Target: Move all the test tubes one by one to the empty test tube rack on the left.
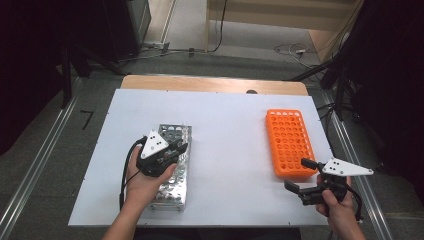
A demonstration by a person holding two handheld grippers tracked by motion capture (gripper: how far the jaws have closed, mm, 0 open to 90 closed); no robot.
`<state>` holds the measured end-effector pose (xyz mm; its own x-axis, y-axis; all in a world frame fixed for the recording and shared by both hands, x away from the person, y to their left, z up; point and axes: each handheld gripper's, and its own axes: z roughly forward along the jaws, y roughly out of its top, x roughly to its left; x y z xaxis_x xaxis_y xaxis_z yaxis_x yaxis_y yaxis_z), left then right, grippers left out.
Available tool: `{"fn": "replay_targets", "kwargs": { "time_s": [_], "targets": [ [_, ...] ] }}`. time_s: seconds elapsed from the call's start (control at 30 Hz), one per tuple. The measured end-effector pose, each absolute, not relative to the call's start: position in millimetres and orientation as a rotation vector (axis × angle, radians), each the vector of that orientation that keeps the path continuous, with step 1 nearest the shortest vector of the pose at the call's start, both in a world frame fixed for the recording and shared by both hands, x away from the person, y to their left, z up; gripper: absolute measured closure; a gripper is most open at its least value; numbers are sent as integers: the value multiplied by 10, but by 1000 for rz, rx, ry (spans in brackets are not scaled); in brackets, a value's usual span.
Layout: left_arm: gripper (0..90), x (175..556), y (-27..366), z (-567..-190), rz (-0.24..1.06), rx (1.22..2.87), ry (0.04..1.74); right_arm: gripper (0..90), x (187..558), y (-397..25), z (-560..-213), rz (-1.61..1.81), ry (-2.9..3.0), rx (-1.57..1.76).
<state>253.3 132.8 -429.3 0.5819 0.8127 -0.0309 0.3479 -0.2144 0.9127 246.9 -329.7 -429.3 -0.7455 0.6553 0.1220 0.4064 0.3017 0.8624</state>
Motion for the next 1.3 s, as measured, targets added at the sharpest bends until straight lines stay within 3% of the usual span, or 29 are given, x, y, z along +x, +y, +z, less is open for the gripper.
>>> {"fn": "replay_targets", "kwargs": {
  "time_s": [0.83, 1.2, 1.3],
  "targets": [
    [739, 2580, 1275, -4387, 529, 1943, 977, 0, 2506, -3332, -4316, 1420, 2304, 985],
    [574, 2568, 1290, -4363, 505, 1932, 933, 0, 2509, -3330, -4323, 1431, 2308, 983],
    [479, 2563, 1310, -4351, 498, 1913, 922, 0, 2510, -3334, -4324, 1432, 2308, 985]
  ]
}}
